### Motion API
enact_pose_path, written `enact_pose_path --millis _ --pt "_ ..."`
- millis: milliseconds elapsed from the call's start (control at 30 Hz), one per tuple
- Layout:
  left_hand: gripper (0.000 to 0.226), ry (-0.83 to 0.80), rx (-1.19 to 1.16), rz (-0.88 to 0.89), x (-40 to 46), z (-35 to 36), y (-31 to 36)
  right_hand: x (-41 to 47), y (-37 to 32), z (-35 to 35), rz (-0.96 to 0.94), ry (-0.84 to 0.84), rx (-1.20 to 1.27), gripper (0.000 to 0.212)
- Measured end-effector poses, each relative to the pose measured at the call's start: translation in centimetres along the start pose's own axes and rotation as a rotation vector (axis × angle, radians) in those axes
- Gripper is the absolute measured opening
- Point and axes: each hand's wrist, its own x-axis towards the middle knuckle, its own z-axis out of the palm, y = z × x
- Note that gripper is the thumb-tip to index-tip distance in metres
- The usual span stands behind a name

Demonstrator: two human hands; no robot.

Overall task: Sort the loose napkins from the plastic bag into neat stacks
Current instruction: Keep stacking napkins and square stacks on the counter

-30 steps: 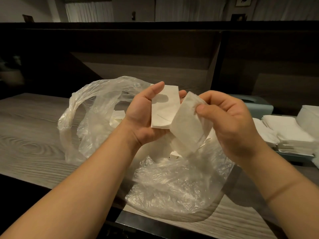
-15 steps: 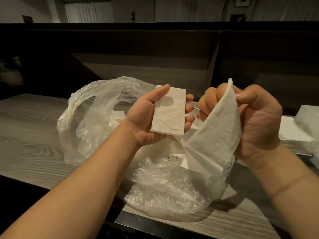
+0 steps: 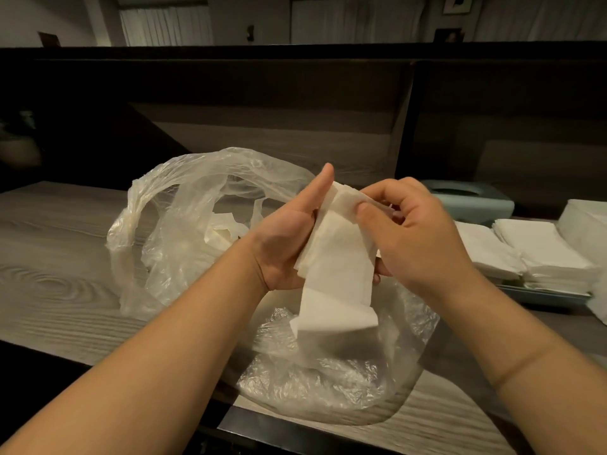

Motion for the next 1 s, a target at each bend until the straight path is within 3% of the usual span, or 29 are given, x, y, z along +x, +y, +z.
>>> enact_pose_path --millis 67,267,400,567,667,833,1000 --pt "0.086 -0.063 0.015 -0.003 0.0 0.0 -0.2 0.0 0.1 -0.1 -0.025 0.028 -0.014 0.014" --pt "0.051 -0.018 -0.014 0.002 -0.2 0.7 0.0 0.3 0.9 0.1 -0.063 0.111 -0.027 0.010" --pt "0.049 0.060 -0.304 0.086 -0.2 0.3 0.7 0.4 1.7 0.0 -0.121 0.148 -0.167 0.036" --pt "0.058 0.188 -0.519 0.155 -0.4 -0.9 1.3 -0.2 2.7 -0.1 -0.409 -0.113 -0.462 0.079" --pt "0.059 0.272 -0.556 0.165 -0.4 -1.0 1.5 -0.3 2.8 0.4 -0.514 -0.130 -0.582 0.098" --pt "0.063 0.323 -0.523 0.106 -0.2 -1.1 1.4 -0.6 2.4 0.6 -0.672 -0.123 -0.481 0.061" --pt "0.051 0.302 -0.459 0.077 -0.1 -0.5 1.3 -1.2 1.5 0.8 -0.508 -0.164 -0.166 0.023"
